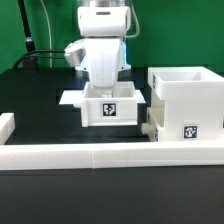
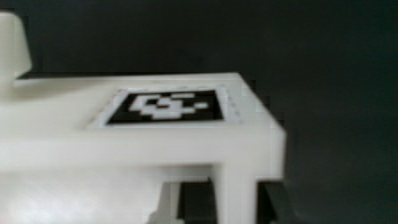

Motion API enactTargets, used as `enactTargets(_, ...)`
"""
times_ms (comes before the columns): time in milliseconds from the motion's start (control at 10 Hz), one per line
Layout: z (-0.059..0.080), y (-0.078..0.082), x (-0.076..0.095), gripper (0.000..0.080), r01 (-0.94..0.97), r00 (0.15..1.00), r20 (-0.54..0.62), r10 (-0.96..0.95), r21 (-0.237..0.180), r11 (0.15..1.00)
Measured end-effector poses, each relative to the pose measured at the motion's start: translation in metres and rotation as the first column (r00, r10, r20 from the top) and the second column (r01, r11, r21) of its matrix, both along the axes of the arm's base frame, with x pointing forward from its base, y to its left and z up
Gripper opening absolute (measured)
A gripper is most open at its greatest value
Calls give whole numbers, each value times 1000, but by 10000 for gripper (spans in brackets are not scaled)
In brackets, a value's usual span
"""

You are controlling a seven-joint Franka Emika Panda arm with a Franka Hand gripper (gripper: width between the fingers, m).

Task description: Assemble drawer

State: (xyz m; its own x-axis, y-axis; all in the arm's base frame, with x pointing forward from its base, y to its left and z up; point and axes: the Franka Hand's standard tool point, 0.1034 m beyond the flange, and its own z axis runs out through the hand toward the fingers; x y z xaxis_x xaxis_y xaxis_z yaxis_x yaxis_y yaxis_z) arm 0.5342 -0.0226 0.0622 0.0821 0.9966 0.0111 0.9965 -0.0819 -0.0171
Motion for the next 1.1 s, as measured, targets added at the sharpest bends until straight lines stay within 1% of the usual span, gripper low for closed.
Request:
enactTargets(200, -1, -3, -2, 41, 6, 1000, -4, -6, 0, 1000)
enactTargets(400, -2, -2, -2, 41, -5, 1000, -4, 5, -1, 1000)
enactTargets(500, -3, 3, -2, 41, -57, 998, -5, 57, -10, 998)
enactTargets(800, -1, 21, 3, 41, -119, 993, -11, 118, -23, 993)
enactTargets(1100, -2, 20, 2, 41, -114, 993, -14, 114, -24, 993)
